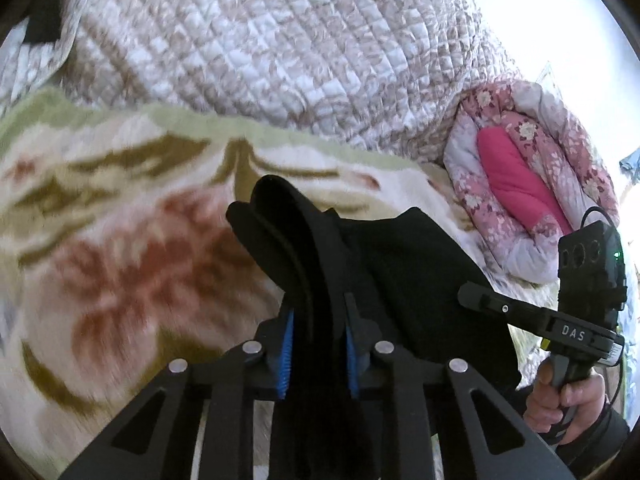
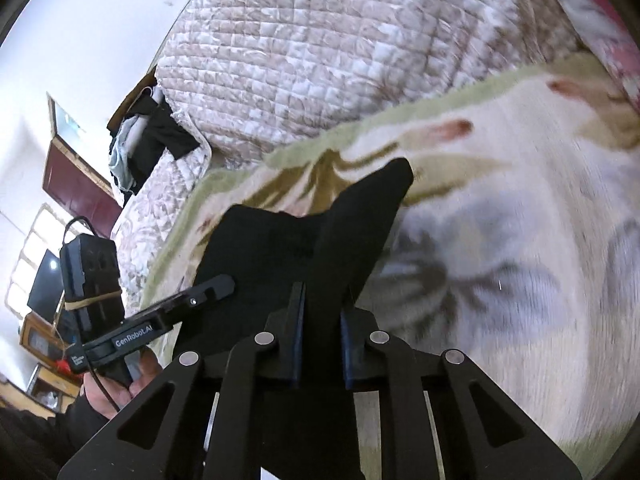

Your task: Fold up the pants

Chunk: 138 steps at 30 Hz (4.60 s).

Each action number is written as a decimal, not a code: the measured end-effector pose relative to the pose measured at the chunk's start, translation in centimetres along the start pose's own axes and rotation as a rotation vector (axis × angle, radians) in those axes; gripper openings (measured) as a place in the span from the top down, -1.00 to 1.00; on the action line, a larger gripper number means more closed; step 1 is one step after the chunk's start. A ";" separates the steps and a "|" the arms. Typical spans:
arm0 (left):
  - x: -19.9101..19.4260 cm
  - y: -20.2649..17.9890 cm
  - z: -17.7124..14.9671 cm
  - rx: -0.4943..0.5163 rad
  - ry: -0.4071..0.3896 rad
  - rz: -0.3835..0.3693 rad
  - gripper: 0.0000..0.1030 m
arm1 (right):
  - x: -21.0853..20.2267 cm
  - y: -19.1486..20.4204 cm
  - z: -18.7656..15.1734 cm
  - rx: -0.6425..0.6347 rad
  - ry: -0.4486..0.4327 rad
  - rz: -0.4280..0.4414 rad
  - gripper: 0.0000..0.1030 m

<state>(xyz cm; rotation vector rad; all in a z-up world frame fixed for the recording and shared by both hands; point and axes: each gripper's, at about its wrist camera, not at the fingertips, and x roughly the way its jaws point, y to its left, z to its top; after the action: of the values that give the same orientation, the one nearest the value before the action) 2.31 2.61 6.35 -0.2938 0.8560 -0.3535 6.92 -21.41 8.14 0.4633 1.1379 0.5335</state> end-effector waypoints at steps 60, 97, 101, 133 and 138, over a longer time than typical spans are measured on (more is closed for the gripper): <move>1.0 1.2 -7.3 0.088 0.047 0.377 0.19 | 5.5 3.6 -8.0 -0.326 0.110 -0.364 -0.38; 1.2 1.0 -7.4 0.111 0.037 0.389 0.13 | 5.9 3.9 -8.3 -0.344 0.103 -0.373 -0.48; 1.2 1.0 -7.4 0.111 0.036 0.389 0.13 | 5.9 3.9 -8.3 -0.344 0.102 -0.374 -0.48; 1.1 1.2 -7.3 0.111 0.038 0.388 0.12 | 5.9 4.0 -8.4 -0.347 0.099 -0.379 -0.48; 1.1 1.2 -7.3 0.112 0.040 0.388 0.12 | 6.0 4.0 -8.4 -0.347 0.099 -0.378 -0.49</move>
<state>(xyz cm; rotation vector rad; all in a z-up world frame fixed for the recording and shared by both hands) -2.45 2.41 0.56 -0.0136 0.9070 -0.0444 0.34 -13.96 3.29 -0.0805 1.1644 0.4124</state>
